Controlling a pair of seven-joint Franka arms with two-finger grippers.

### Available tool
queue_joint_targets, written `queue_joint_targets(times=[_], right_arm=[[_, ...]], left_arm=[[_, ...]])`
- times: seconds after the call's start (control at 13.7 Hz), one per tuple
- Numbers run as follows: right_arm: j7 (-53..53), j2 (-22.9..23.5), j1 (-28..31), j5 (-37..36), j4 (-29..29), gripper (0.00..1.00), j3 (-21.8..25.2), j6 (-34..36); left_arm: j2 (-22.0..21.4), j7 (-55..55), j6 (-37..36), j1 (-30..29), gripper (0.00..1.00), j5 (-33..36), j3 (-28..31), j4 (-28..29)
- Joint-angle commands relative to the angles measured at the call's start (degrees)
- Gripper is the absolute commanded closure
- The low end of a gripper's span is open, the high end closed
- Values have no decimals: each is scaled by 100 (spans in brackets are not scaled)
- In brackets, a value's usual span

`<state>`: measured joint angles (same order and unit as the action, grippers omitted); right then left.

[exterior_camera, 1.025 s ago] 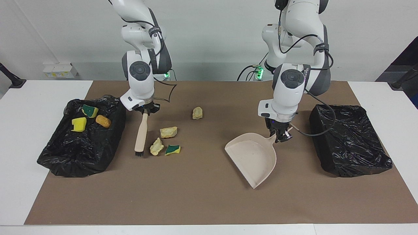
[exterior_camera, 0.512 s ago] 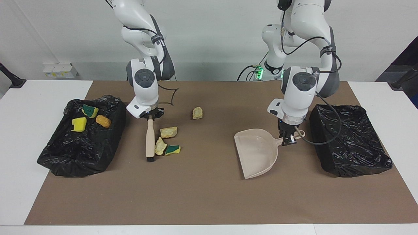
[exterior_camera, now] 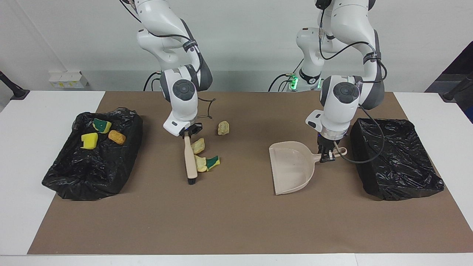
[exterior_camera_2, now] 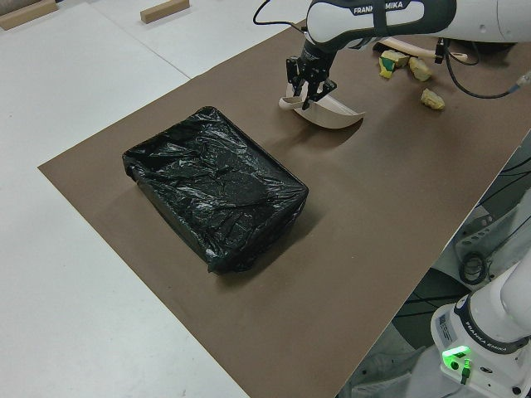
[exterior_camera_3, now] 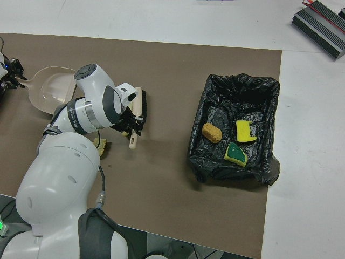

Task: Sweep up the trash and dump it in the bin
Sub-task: 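Sweep the beige chunks toward the dustpan with the right gripper's brush, then brush the green sponge and chunks into the dustpan with the right gripper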

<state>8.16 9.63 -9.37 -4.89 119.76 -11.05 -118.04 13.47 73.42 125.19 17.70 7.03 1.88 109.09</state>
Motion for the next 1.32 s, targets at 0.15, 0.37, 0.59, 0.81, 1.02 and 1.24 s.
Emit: queue_joint_targets(times=[0.15, 0.37, 0.59, 0.81, 1.02, 1.24], right_arm=[[-517, 205, -327, 935, -138, 100, -178, -332], [-369, 381, -609, 1507, -251, 100, -178, -623], [18, 723, -846, 1667, -654, 100, -187, -817], [282, 996, -1128, 2201, -1130, 100, -178, -904], [466, 1041, -1374, 3053, -1209, 100, -178, -1414], [923, 1006, -1401, 3003, -1350, 100, -161, -1213]], left_arm=[[-274, 93, 356, 67, 100, 141, -12, 552], [-397, 102, 348, 190, 100, 150, -12, 745], [-345, 49, 558, 278, 100, 167, 5, 886], [-354, 32, 585, 287, 100, 167, -12, 939], [-406, 6, 585, 331, 100, 167, 5, 1053], [-468, -65, 594, 340, 100, 167, -12, 1150]])
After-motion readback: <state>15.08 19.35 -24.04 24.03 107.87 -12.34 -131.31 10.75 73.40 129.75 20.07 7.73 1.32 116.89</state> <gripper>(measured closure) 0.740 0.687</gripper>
